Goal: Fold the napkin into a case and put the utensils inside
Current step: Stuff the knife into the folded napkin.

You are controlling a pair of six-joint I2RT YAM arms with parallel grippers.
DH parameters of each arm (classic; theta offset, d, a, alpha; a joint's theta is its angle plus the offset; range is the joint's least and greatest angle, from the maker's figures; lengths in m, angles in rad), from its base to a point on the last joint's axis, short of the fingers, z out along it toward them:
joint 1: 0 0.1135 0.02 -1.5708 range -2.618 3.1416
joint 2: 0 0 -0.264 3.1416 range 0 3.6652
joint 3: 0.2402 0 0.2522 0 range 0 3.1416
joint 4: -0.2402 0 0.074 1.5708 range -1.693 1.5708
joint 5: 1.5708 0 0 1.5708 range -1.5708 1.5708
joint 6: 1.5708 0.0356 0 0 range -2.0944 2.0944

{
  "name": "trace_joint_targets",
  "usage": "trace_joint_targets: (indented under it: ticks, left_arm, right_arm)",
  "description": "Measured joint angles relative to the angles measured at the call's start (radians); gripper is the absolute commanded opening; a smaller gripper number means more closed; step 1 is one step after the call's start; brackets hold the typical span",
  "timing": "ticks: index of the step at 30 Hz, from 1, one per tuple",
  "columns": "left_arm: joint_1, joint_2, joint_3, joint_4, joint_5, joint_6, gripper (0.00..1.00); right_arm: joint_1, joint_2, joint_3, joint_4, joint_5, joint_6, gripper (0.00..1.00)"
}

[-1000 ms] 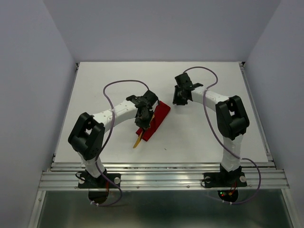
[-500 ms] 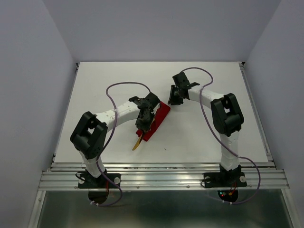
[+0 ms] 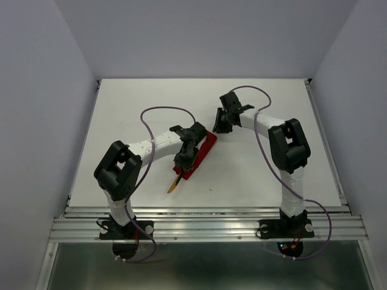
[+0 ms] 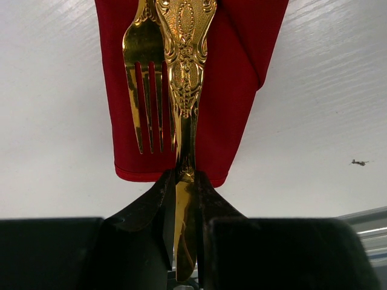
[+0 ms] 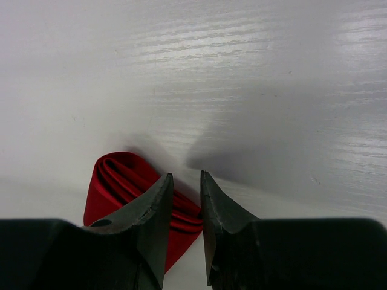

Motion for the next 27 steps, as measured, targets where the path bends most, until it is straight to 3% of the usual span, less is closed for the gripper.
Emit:
trace_joint_targets:
  ticks: [18,27]
  left_arm:
    - [-0.021,0.042,0.01,-0.001,-0.033,0.001,0.0]
    - [-0.024,0.125,0.137,-0.016,-0.052,0.031,0.0]
  right_arm:
    - [0.0,0.0,0.0,0.009,-0.027,0.0,0.31]
    - [0.001,-0.001,-0.011,0.013,-0.036,0.0,0.31]
